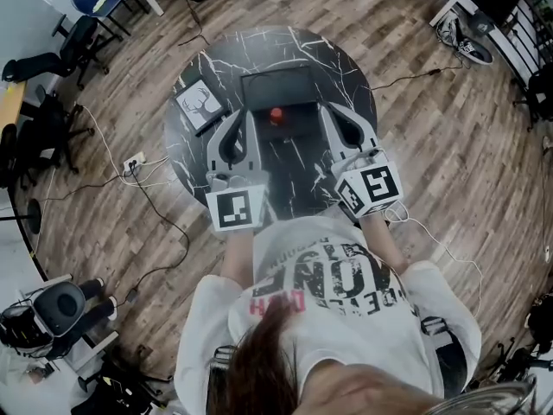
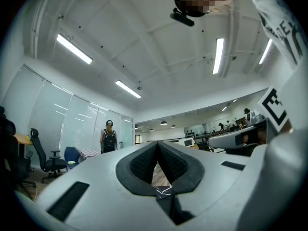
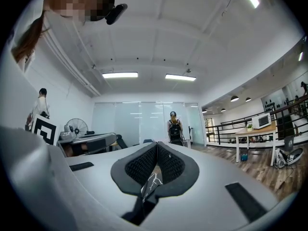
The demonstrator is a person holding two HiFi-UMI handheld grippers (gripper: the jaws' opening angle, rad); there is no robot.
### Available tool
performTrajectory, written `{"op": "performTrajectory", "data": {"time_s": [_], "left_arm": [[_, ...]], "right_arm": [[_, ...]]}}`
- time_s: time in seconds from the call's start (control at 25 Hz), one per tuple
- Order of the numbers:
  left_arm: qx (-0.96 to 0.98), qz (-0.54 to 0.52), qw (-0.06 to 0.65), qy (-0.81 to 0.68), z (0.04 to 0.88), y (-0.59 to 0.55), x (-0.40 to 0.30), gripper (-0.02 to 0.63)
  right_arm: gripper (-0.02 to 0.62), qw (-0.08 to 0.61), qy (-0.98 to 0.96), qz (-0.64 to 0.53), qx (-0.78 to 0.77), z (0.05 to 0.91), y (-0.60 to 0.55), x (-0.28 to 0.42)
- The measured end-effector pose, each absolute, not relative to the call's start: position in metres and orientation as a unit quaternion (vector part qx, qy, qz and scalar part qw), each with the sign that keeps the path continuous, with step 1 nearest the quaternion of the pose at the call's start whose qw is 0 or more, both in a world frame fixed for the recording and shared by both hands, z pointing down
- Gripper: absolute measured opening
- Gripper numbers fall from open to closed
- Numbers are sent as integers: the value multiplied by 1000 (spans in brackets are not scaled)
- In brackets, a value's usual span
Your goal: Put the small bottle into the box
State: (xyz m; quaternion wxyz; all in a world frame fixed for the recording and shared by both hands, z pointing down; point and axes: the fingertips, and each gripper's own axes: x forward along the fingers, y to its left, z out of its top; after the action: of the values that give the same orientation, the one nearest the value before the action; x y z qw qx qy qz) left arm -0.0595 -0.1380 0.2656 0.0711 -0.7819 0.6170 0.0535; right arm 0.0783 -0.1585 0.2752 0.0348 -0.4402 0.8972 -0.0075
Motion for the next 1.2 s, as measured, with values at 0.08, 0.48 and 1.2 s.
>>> {"op": "performTrajectory", "data": {"time_s": [0.08, 0.48, 1.2], "left_arm": [[-778, 54, 73, 622, 263, -132, -57, 3], [-766, 55, 82, 635, 260, -102, -38, 3], [-758, 44, 79, 646, 259, -70, -40, 3]], "right_arm": [[2, 36, 898, -6, -439, 273, -155, 85], [2, 46, 905, -3, -423, 273, -131, 108], [2, 43, 907, 1, -419, 270, -113, 128]]}}
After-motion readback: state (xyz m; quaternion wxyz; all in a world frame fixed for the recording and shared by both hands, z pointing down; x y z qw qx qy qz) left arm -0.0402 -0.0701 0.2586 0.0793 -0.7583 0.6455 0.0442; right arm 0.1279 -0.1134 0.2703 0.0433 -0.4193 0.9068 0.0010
